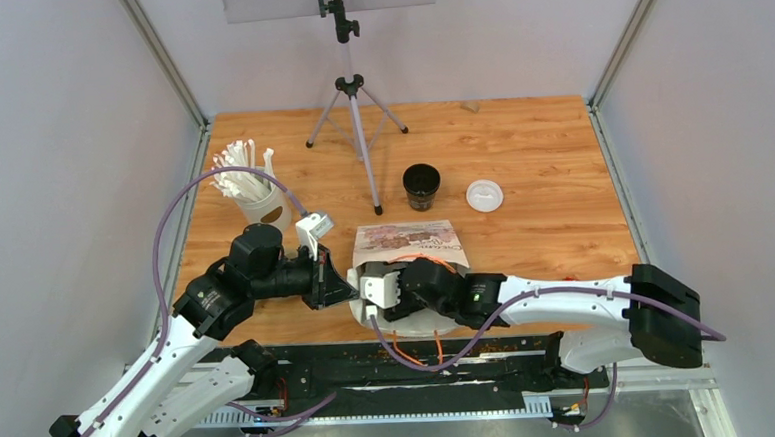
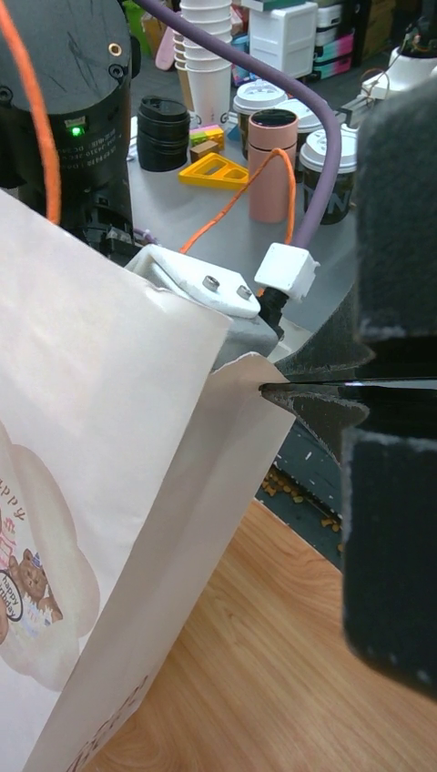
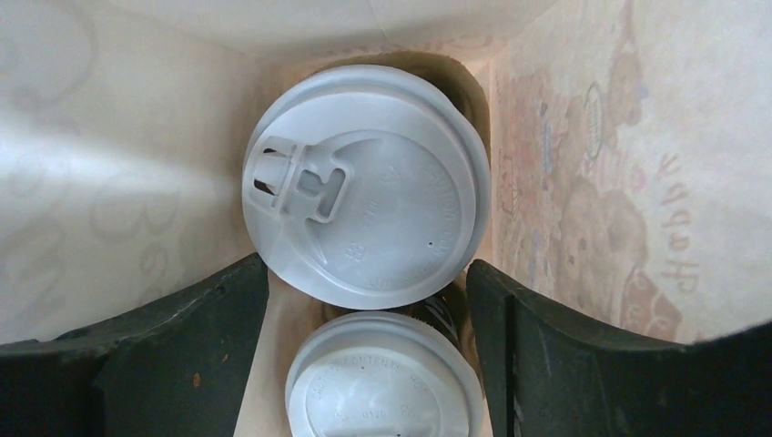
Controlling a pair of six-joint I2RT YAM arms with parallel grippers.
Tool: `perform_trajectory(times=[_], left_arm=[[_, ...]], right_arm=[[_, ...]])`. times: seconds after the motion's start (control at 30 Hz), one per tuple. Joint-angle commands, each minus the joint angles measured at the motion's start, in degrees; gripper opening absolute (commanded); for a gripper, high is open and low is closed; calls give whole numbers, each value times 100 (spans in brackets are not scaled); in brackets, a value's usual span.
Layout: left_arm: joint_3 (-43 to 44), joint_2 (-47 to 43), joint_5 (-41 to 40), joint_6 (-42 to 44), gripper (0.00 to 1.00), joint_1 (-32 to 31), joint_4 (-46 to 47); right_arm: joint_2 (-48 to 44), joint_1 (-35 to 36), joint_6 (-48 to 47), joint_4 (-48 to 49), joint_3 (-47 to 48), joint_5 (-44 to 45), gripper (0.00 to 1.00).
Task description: Pack the takeout coffee
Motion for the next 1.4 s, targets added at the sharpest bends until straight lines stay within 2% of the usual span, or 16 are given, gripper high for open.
perform_trajectory(times=[0.0, 0.37, 1.03, 1.17, 1.37], left_arm=[[75, -53, 92, 31, 0, -2, 187], [62, -119, 33, 123, 0, -2, -25], [84, -105, -18, 34, 0, -5, -28], [136, -103, -88, 50, 0, -3, -79], [139, -95, -124, 65, 0, -2, -99]], right_arm=[[51, 3, 190, 40, 418, -244, 79], [484, 4, 340, 284, 495, -201, 74], [626, -11, 576, 581, 428, 117, 74], [390, -9, 642, 458, 393, -47, 80], [39, -5, 712, -12, 363, -349, 85]])
